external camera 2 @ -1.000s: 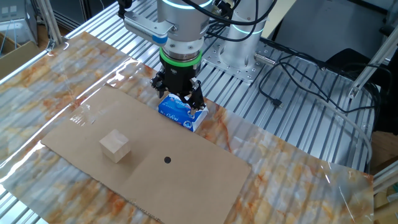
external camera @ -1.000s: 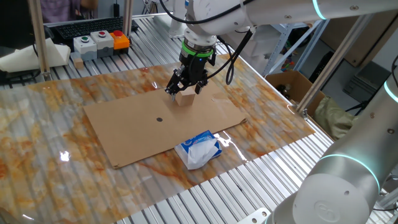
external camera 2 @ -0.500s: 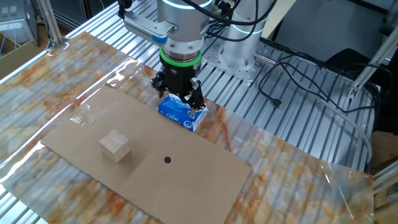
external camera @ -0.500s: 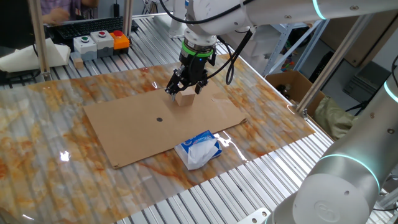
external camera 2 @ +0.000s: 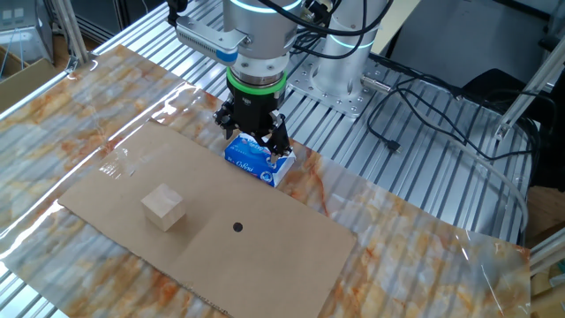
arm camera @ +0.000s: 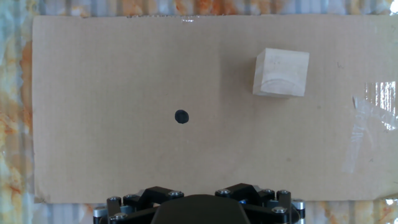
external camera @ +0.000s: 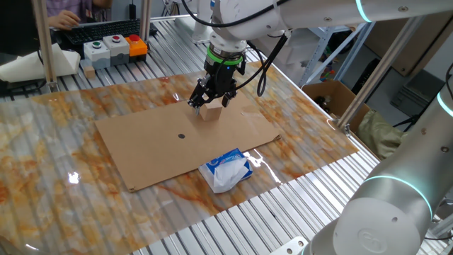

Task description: Hold a small block with the gripper and sweep it from left to right on the table

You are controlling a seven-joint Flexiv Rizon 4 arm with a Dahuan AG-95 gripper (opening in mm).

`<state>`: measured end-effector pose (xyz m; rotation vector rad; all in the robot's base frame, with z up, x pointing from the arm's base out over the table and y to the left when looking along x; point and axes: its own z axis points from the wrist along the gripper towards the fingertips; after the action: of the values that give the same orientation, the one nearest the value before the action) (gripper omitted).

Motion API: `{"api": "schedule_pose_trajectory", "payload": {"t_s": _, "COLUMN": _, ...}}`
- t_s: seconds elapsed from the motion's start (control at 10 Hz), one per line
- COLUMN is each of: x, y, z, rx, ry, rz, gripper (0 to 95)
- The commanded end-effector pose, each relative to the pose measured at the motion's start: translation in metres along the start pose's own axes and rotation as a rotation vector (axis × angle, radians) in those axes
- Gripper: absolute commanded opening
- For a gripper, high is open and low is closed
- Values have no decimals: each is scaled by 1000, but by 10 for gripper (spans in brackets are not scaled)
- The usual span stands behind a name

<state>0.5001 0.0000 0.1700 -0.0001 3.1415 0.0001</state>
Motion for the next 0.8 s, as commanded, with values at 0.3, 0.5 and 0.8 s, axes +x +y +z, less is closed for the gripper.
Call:
{"api": "schedule_pose_trajectory", "payload": {"t_s": 0.3, "x": 4, "y": 1, "z": 2, "rx": -21, "ry": -66, "rz": 447, "gripper": 0}}
{"api": "schedule_pose_trajectory", "payload": {"t_s": 0.5, "x": 6, "y": 1, "z": 3, "rx": -21, "ry": -66, "rz": 429, "gripper": 0}}
{"api": "schedule_pose_trajectory", "payload": {"t_s": 0.8, "x": 6, "y": 1, "z": 4, "rx": -19, "ry": -65, "rz": 400, "gripper": 0}}
